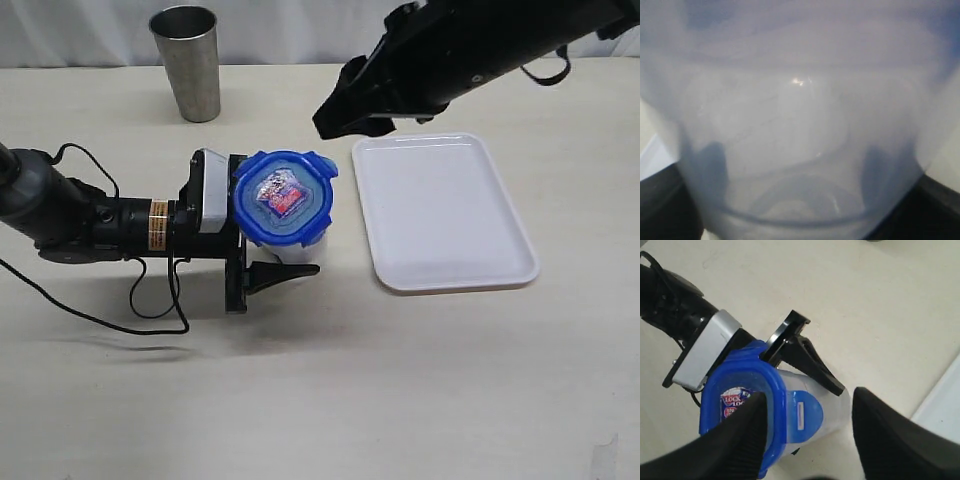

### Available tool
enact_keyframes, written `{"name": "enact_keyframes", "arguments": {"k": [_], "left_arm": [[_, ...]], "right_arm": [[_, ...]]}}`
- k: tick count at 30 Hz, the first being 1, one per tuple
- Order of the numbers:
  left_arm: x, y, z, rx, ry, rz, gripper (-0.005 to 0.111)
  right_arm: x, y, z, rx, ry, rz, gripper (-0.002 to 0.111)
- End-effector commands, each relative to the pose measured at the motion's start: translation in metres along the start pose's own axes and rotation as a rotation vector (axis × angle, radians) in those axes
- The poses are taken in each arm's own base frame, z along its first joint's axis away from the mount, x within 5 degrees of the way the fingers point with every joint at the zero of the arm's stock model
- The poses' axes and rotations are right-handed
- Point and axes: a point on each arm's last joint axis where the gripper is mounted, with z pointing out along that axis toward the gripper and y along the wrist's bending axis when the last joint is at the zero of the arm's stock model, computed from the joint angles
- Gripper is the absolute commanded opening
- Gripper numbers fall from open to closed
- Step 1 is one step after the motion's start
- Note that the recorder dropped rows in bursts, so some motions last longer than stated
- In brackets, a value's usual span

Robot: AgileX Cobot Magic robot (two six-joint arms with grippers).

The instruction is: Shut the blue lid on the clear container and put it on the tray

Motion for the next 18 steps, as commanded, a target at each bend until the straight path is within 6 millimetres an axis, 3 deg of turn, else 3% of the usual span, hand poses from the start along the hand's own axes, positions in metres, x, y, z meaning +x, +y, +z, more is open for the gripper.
{"name": "enact_keyframes", "arguments": {"k": [1,5,18], "left_arm": [[0.004,-0.003,-0.001,0.019,0.035,0.009,0.000],[0.004,-0.003,-0.001,0.017,0.035,0.008,0.000],[0.004,-0.002,-0.001,0.006,0.035,0.004,0.000]], "right_arm": [[0.003,0.015,0.028,-0.038,0.075,-0.081,0.050],[0.000,0.014,0.040,-0.029,0.126,-0.070,0.050],[0.010,0.014,0.045,-0.061,0.248,-0.059,0.043]]}}
